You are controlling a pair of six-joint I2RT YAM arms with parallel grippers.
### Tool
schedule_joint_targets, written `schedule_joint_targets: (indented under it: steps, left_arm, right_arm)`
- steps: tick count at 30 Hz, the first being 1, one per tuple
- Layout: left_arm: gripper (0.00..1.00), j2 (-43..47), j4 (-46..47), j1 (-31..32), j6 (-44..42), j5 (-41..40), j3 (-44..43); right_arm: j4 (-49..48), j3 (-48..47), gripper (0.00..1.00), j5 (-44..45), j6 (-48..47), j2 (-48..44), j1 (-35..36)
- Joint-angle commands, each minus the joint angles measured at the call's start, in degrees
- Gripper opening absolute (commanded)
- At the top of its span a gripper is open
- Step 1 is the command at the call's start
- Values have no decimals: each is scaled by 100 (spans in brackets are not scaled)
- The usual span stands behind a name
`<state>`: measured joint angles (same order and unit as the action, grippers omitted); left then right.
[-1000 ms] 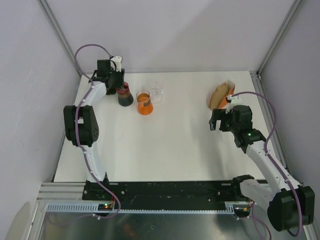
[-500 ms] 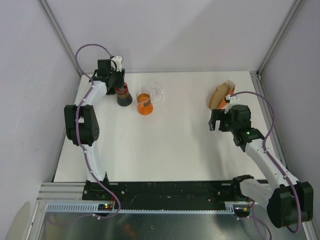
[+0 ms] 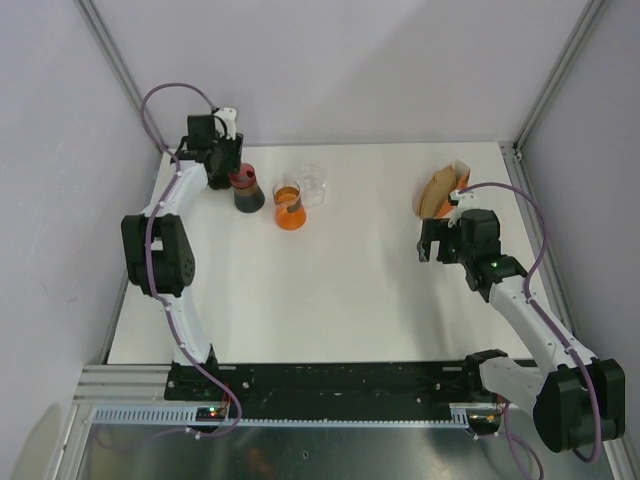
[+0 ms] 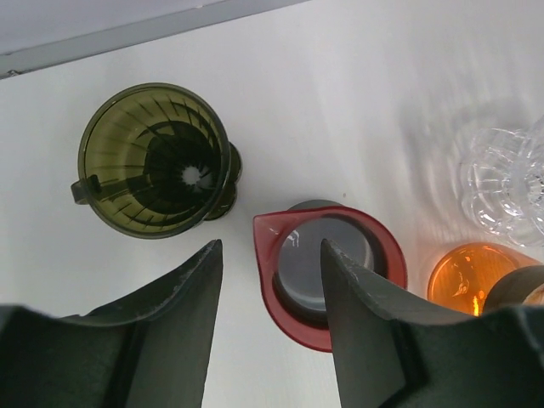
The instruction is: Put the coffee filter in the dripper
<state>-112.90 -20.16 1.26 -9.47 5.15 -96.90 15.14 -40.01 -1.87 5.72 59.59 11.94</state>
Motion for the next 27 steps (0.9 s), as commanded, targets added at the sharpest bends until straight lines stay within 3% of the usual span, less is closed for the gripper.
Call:
schedule_joint_targets:
  steps: [1,13,22,27]
  left_arm:
    - [55,19,-14,-104,48,-22,-109]
    - [46,-455,-213,-108,154,214,-274]
    - [6,-397,-391,-108,194,319,-306]
    - [0,73,-570,-483,207,712,-67]
  right_arm:
    - [-152,-275,99,113,-71,-30,26]
    - [-90,-278,99,142,-69,-142,36]
    - [-98,-279,99,158,-58,-231,36]
    - [-46,-279,99,132,-49,-391,45]
